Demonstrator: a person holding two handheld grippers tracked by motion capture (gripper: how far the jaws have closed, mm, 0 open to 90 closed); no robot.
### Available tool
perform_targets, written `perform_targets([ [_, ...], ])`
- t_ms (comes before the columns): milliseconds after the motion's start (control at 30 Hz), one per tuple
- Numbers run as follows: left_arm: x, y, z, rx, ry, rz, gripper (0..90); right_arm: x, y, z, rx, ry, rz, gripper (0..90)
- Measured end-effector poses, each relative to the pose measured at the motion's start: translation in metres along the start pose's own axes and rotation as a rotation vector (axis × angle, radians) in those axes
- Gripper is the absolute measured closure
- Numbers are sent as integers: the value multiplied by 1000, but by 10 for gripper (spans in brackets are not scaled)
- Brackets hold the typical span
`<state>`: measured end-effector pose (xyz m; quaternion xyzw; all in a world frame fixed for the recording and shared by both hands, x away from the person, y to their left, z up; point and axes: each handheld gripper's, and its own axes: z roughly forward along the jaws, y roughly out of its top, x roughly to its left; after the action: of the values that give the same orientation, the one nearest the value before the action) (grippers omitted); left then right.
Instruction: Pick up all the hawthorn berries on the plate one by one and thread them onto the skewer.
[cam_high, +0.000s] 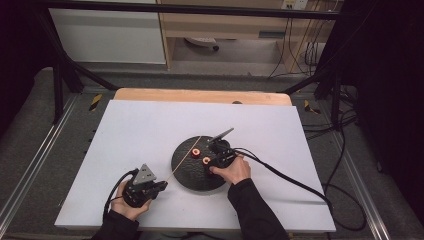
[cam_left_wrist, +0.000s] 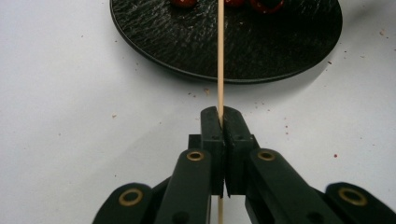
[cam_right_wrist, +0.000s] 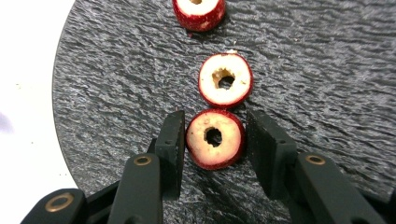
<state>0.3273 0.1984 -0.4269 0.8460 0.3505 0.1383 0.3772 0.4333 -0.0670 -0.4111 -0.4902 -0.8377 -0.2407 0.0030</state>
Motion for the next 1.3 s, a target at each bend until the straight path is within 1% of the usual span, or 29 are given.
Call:
perform_targets([
  [100, 0, 0, -1, -6, 3, -1, 886, 0, -1, -8, -30, 14, -6, 593],
  [167, 0, 0, -2, -12, 5, -2, 886, 0, -1, -15, -62, 25, -16, 593],
  [300, -1, 0, -2, -20, 5, -5, 886, -6, -3, -30, -145, 83, -6, 594],
  [367, -2, 0, -2, -25, 6, -6, 886, -11, -5, -36, -185, 100, -11, 594],
  [467, -3, 0, -2, -32, 9, -8, 886, -18, -11, -42, -252, 128, -4, 594],
  [567, -4, 0, -2, -39, 15, -9, 886, -25, -18, -47, -330, 177, 27, 594],
  [767, -5, -1, -1, -50, 24, -21, 885, -36, -28, -49, -505, 273, 114, 594],
  [900, -5, -1, -1, -57, 30, -33, 886, -36, -29, -45, -598, 301, 152, 594],
  [1100, -7, -2, -1, -60, 39, -47, 886, -34, -25, -39, -729, 353, 208, 595],
  [1300, -8, -3, 0, -59, 38, -63, 886, -34, -20, -34, -847, 358, 252, 595],
])
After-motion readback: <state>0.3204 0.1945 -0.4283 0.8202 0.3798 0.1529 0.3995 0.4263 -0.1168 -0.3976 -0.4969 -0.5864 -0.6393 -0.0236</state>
